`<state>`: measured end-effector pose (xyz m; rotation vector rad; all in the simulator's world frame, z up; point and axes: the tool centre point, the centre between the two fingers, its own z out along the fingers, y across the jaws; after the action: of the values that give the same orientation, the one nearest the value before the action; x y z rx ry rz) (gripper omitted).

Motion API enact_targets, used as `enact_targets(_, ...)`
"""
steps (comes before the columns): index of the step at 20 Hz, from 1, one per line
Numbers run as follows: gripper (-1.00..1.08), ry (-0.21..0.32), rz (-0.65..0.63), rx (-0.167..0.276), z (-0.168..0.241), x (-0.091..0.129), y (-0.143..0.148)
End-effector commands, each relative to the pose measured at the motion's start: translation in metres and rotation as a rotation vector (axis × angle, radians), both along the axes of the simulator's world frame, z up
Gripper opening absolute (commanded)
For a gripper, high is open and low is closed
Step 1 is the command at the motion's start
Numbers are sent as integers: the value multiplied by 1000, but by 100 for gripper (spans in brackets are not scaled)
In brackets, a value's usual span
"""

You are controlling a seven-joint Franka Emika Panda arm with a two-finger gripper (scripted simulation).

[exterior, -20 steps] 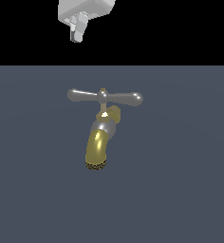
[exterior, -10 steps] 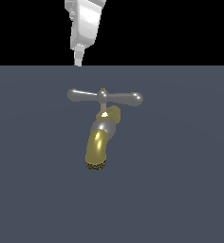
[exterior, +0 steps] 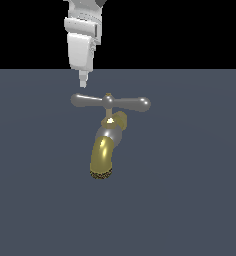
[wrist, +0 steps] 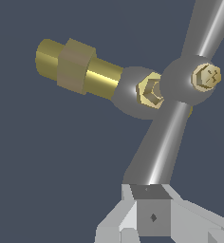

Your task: Turn on the faucet by rotating a designated handle.

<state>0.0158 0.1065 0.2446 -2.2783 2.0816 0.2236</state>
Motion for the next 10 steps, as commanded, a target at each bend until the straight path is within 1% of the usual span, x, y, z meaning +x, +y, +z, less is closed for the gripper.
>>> enact_targets(1, -100, -4, -69, -30, -12, 8, 2)
enact_targets(6, -100, -20, -181, -82, -29, 22, 6)
enact_targets(10, -100, -34, -244, -112, -39, 30, 8)
